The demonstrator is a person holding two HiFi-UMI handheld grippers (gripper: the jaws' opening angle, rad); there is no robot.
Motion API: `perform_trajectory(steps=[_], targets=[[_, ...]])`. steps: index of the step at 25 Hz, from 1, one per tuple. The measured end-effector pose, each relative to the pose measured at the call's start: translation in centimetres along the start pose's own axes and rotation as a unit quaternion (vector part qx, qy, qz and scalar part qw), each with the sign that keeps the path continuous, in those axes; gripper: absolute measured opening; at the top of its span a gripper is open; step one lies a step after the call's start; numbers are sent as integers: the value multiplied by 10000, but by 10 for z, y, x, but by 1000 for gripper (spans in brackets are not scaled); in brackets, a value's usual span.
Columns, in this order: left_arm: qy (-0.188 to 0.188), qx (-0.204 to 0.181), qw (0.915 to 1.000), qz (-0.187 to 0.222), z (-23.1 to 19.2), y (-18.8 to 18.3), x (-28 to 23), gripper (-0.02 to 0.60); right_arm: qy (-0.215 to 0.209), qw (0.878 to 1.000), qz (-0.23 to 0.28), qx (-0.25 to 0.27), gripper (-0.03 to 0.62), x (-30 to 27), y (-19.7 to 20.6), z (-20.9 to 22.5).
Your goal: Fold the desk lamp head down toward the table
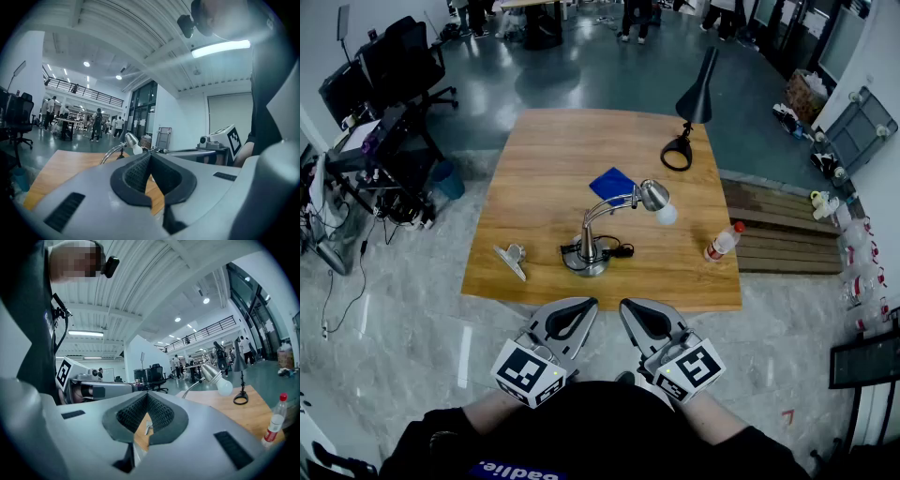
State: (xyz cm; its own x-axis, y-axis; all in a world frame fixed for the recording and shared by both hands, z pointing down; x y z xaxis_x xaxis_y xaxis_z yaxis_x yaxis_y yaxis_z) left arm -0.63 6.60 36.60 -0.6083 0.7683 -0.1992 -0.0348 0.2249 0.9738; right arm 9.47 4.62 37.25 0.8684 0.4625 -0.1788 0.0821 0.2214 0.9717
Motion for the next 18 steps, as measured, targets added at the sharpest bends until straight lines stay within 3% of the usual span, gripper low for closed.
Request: perform_trajectory(steps=[18], targets=[[-177, -57, 9997, -147, 1, 4, -12, 8, -122, 9998, 37, 130, 6, 4, -2, 9]])
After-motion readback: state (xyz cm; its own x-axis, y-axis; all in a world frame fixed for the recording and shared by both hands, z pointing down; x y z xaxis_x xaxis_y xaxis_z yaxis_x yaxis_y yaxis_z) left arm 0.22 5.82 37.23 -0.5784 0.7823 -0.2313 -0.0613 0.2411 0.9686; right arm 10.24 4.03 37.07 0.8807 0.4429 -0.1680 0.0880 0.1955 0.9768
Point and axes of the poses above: the fingertips, and each gripper's own axes: x backward along the fingers, z to its right, y out of its underside, the point moved 4 cm from there along x, backward along the fingers, and after that the axes turned 7 degrees about -z, right-handed, at the moved point
